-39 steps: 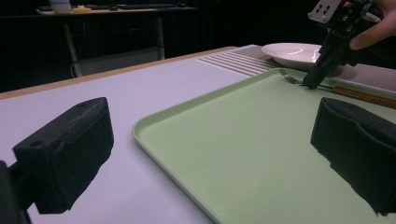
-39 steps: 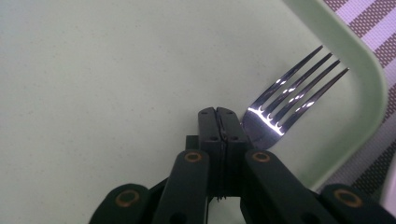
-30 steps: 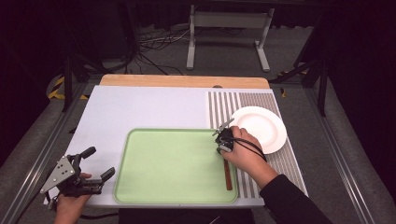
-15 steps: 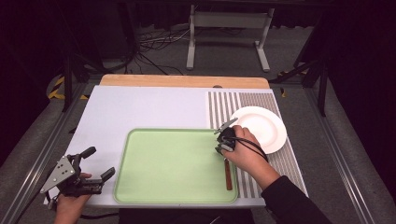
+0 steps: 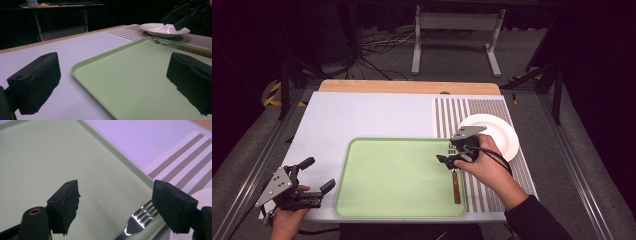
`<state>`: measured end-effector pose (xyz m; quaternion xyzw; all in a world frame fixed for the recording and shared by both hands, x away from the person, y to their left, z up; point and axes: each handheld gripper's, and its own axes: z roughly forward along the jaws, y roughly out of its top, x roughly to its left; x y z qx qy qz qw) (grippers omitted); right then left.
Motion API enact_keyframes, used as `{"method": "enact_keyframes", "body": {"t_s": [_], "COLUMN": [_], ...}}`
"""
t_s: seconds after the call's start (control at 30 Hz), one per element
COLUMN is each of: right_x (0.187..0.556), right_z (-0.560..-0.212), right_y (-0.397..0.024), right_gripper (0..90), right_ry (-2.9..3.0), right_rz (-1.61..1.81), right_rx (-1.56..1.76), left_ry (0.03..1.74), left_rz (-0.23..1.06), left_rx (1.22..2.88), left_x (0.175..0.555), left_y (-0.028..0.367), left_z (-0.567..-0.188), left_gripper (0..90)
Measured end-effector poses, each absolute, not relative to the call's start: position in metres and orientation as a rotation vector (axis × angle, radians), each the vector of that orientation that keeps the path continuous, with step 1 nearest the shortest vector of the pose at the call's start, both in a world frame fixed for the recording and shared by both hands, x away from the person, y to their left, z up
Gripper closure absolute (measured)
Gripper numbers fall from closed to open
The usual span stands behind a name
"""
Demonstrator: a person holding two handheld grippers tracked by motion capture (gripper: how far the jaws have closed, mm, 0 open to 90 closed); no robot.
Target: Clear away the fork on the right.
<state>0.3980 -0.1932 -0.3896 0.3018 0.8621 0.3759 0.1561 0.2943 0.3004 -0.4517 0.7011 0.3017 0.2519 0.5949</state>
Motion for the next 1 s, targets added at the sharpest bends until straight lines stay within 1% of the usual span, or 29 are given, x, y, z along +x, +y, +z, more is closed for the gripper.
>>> {"method": "enact_keyframes", "body": {"t_s": [0.1,0.13,0.3,0.67,1.0], "right_x": [0.394,0.39,0.383,0.366,0.35], "right_z": [-0.386,-0.384,-0.384,-0.394,-0.407], "right_y": [-0.201,-0.212,-0.232,-0.269,-0.298], "right_gripper": [20.8,20.8,20.1,17.8,16.0], "right_ry": [2.435,2.401,2.337,2.167,2.027], "right_rz": [1.126,1.165,1.254,1.463,1.562], "right_rx": [0.841,0.825,0.81,0.725,0.697], "left_ry": [0.7,0.701,0.703,0.704,0.706], "left_rz": [0.586,0.588,0.588,0.586,0.587], "left_rx": [1.629,1.63,1.628,1.632,1.625], "left_x": [0.294,0.294,0.294,0.294,0.294], "left_y": [0.301,0.301,0.3,0.3,0.3], "left_z": [-0.452,-0.451,-0.452,-0.451,-0.451], "left_gripper": [0.0,0.0,0.0,0.0,0.0]}}
